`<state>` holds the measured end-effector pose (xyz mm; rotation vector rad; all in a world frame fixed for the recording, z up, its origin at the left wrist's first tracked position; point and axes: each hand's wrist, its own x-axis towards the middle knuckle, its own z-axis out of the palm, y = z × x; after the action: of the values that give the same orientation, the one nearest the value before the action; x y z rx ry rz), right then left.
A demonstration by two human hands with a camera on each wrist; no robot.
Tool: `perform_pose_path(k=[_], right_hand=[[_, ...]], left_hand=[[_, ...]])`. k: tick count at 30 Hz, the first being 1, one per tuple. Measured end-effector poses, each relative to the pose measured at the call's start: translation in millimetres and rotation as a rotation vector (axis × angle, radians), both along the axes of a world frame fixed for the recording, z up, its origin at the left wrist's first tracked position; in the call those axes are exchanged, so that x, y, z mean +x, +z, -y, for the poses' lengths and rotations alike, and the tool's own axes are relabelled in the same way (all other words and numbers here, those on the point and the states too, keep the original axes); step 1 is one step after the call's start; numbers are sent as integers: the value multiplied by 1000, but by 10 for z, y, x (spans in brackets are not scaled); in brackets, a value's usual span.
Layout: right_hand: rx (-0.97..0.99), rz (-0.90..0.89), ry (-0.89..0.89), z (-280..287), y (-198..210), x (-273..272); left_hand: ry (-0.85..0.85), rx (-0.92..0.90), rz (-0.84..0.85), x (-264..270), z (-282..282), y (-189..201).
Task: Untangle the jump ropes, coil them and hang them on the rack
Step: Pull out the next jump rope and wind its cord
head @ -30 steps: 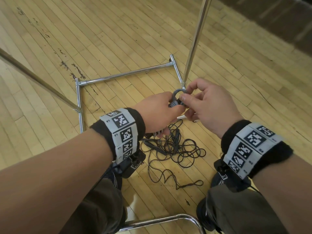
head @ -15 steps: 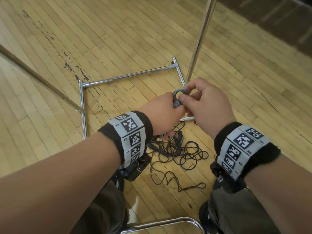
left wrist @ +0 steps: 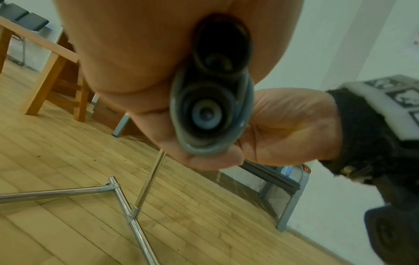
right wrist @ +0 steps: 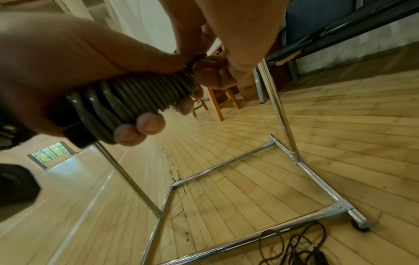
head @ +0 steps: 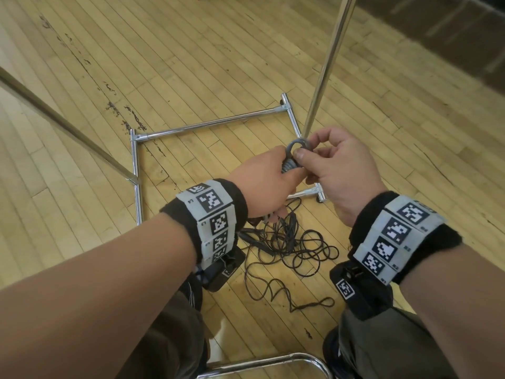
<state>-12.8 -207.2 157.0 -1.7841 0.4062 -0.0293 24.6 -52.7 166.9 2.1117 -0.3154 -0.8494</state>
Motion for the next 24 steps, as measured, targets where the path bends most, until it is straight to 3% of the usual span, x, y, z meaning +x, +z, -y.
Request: perform_pose_path(k=[6, 12, 16, 24], right_hand=[[-100, 60, 79, 115, 89, 5], [-359, 87, 243, 161, 173, -6], [-410, 89, 256, 150, 244, -40], [-223, 138, 62, 231, 515, -242]], left_hand=[[59, -172, -163, 23, -20, 75], [242, -244, -450, 6, 25, 125], [303, -295, -462, -24, 100, 120], [282, -419, -387, -191, 270, 339]])
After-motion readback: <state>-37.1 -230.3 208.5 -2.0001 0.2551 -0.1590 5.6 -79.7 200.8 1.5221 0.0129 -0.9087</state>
